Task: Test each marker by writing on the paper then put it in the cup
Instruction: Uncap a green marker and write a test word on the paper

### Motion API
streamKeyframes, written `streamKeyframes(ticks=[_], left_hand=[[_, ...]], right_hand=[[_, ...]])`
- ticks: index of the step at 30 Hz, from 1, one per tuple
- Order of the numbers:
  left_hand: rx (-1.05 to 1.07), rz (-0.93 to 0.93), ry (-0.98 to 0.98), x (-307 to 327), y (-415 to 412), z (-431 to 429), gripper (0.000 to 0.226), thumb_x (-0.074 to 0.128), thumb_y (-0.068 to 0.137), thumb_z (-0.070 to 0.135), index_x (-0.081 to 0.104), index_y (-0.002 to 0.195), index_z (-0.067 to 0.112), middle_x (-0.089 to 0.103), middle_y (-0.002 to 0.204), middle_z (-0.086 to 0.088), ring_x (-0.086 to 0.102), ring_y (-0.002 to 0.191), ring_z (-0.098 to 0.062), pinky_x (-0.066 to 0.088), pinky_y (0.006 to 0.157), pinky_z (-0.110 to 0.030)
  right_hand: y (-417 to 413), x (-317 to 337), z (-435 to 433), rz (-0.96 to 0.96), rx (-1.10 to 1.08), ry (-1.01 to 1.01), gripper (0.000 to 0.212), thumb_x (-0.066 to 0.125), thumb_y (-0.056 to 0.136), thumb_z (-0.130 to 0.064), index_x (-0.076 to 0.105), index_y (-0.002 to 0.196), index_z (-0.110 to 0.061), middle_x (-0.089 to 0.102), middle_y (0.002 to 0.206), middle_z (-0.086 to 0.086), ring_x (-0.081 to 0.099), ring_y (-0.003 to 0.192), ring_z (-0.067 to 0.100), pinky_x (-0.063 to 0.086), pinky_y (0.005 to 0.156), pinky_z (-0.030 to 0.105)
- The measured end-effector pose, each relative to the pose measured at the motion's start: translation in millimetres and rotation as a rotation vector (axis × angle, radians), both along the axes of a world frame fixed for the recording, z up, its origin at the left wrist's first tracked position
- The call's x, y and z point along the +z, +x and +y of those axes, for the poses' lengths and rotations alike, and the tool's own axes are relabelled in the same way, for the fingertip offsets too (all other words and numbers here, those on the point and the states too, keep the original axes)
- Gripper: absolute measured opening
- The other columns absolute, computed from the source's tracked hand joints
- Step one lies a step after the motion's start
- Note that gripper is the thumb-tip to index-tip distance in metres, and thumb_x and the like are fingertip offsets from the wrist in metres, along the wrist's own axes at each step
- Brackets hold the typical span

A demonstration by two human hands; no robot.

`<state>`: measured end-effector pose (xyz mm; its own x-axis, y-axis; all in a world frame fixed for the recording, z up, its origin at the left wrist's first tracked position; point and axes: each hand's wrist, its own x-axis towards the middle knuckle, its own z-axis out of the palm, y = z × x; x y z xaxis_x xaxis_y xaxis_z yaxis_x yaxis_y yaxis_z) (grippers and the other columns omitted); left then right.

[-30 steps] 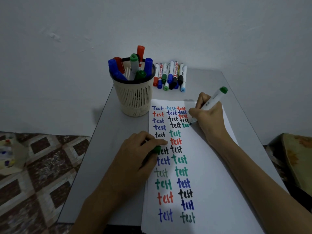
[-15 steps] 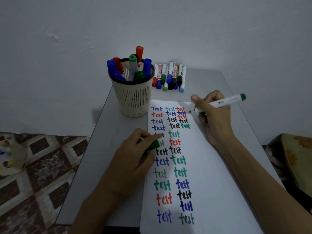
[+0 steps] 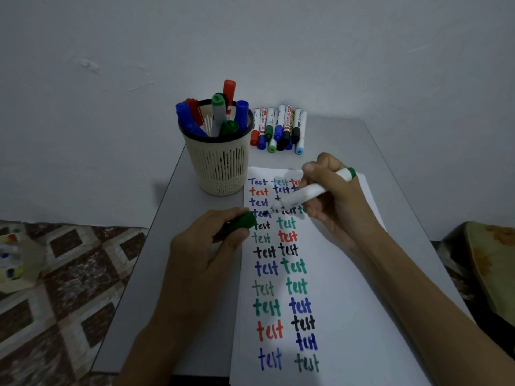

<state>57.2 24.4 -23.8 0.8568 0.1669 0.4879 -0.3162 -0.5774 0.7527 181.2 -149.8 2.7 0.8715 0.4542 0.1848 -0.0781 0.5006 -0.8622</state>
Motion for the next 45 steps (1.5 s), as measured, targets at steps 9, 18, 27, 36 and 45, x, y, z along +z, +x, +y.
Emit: streamKeyframes(ticks=[9,18,27,36,45], left_hand=[[-0.038,0.005,0.007,0.0,-0.1,-2.5,0.03,0.053,0.088,0.034,0.063,0.112,0.02,0.066,0.1,0.009,0.061,0.095,0.003,0.05,0.078,-0.014],[0.087,-0.139,0.27,2.2,-1.5,-3.8,0.031,0.056,0.087,0.022,0.068,0.109,0.004,0.068,0.101,0.0,0.062,0.087,-0.006,0.048,0.082,-0.012],[0.122,-0.159,0.349,1.8,-4.0,-11.2,0.032,0.06,0.086,0.024,0.069,0.108,0.003,0.072,0.098,-0.007,0.069,0.082,-0.015,0.051,0.078,-0.019],[0.076,-0.174,0.236,3.5,-2.5,-12.3,0.028,0.062,0.086,0.022,0.069,0.109,0.009,0.07,0.101,-0.001,0.063,0.088,-0.007,0.052,0.077,-0.02],[0.016,-0.07,0.193,1.8,-2.0,-5.7,0.039,0.058,0.087,0.033,0.056,0.125,0.023,0.059,0.113,0.009,0.057,0.09,0.001,0.048,0.075,-0.009]], right_hand=[[-13.0,-3.0,14.6,-0.105,0.077,-0.114,0.028,0.058,0.085,0.002,0.05,0.062,-0.011,0.055,0.054,0.009,0.049,0.035,0.017,0.039,0.034,0.02],[-23.4,-5.5,24.4,-0.031,0.047,-0.072,0.032,0.059,0.079,0.004,0.047,0.057,-0.015,0.05,0.057,0.008,0.054,0.035,0.023,0.041,0.034,0.019],[-19.4,-5.4,19.7,0.022,0.087,-0.08,0.03,0.06,0.079,0.002,0.045,0.058,-0.013,0.052,0.054,0.009,0.053,0.033,0.022,0.04,0.031,0.019],[1.1,35.2,-30.4,-0.457,0.26,-0.708,0.024,0.077,0.073,-0.028,0.074,0.083,-0.006,0.072,0.075,0.004,0.063,0.06,0.023,0.052,0.054,0.033],[-1.4,70.8,-10.6,-1.056,0.188,-1.434,0.026,0.064,0.072,-0.052,0.068,0.088,-0.032,0.066,0.082,-0.015,0.057,0.07,0.0,0.046,0.064,0.026]])
